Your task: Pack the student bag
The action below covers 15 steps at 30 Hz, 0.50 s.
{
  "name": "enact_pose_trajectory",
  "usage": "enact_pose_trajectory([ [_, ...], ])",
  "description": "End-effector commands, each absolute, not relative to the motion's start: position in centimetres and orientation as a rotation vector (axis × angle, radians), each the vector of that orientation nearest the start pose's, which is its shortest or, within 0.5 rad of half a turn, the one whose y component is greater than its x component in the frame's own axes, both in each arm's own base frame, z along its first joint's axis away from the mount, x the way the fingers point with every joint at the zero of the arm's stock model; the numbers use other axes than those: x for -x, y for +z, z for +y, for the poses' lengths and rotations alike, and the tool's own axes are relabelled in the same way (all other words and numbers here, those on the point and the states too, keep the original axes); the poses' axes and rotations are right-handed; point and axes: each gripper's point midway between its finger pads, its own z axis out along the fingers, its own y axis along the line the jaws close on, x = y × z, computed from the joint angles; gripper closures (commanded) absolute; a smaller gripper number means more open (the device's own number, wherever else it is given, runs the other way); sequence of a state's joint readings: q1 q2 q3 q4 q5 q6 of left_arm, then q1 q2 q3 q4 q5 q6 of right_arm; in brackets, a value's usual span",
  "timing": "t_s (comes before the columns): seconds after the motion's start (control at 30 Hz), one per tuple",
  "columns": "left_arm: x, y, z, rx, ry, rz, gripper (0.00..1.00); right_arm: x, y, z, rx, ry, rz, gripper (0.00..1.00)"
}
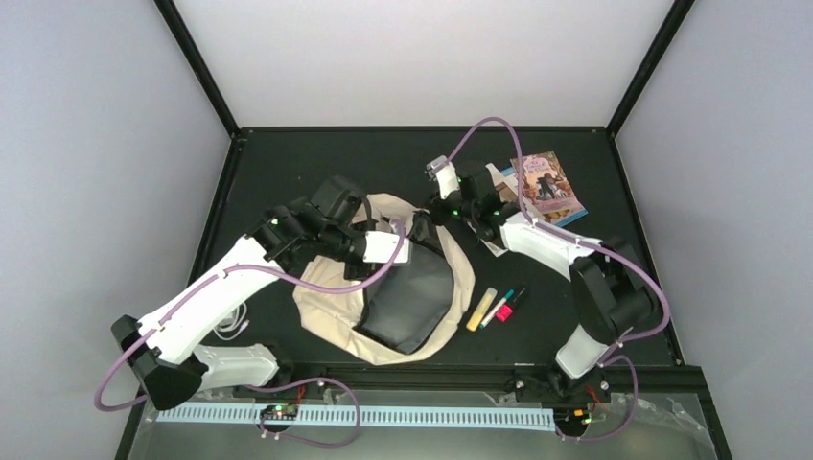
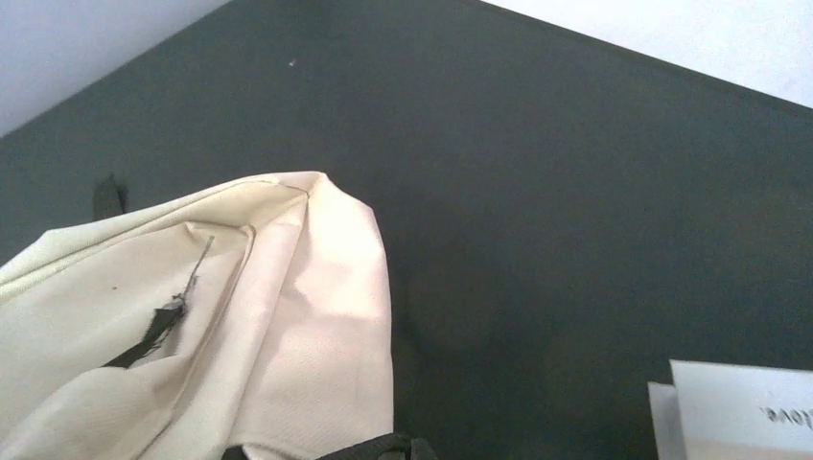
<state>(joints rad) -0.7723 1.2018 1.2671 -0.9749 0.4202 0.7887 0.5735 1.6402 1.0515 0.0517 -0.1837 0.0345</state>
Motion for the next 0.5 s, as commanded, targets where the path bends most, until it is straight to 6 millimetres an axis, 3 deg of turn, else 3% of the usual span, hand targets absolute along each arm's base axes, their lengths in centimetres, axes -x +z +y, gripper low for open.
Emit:
enact_pose_trajectory([
  [0.0, -13.2, 32.2, -25.4, -1.779, -0.664, 1.524, 0.98, -43.2, 15.9, 26.2, 0.537, 0.491, 2.076, 0.99],
  [0.1, -13.0, 35.8, -24.8, -1.723, -0.651, 1.478, 0.98, -43.6, 14.8, 26.3, 0.52, 0.52, 2.103, 0.99],
  [0.2, -13.6, 37.6, -24.1, -1.68, -0.589, 1.464, 0.98, -43.8, 14.4, 26.4, 0.507, 0.557, 2.114, 0.99],
  [0.37, -16.6, 36.7, -23.1, -1.584, -0.447, 1.561, 0.99, -43.3, 14.7, 26.6, 0.517, 0.594, 2.113, 0.99],
  [0.4, -17.6, 36.1, -22.8, -1.558, -0.407, 1.596, 0.98, -43.2, 15.1, 26.6, 0.513, 0.602, 2.111, 0.95],
  [0.47, -19.9, 34.9, -22.3, -1.5, -0.312, 1.662, 0.98, -43.3, 16.2, 26.1, 0.477, 0.606, 2.108, 0.72],
])
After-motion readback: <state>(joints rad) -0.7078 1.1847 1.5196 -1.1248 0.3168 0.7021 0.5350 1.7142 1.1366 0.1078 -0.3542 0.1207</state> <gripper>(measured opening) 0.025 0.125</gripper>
